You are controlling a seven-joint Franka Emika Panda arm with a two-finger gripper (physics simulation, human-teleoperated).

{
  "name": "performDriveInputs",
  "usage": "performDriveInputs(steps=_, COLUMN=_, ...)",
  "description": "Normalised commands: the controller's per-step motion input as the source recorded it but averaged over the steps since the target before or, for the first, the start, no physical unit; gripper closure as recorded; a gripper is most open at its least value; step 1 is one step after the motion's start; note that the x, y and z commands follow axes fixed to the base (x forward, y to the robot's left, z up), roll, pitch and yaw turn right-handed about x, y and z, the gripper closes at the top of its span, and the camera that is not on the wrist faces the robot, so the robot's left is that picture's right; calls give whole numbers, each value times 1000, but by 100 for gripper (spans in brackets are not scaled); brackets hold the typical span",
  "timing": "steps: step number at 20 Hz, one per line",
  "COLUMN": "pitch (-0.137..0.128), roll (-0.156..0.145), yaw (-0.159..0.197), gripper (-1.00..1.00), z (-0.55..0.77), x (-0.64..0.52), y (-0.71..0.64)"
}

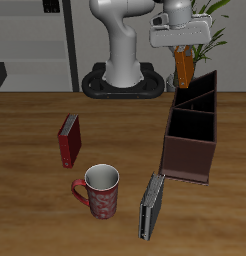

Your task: Place the orange book into the left desk caddy's left compartment and place the striped book into the left desk caddy's right compartment and place the red book into the left desk caddy's right compartment

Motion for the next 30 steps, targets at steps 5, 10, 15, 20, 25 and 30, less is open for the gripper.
performDriveInputs(steps=5, pitch=28, roll=49, yaw=4, gripper=100, z=-79, x=69, y=200)
performDriveInputs(steps=10, pitch=-16, roll=41, yaw=31, gripper=100, z=-66, x=161, y=132)
performDriveInputs(steps=15, pitch=-21, roll=-1, yaw=19, gripper=100, z=-114, x=66, y=90)
performDriveInputs(steps=20, pitch=-33, roll=-30, yaw=16, gripper=100, z=-114, x=-106, y=39)
performDriveInputs(steps=25, pitch=-8, roll=19, yaw=30, gripper=100, z=-126, x=-161, y=135)
performDriveInputs(steps=30, pitch=21, roll=49, yaw=21, gripper=100, z=-122, x=15, y=150)
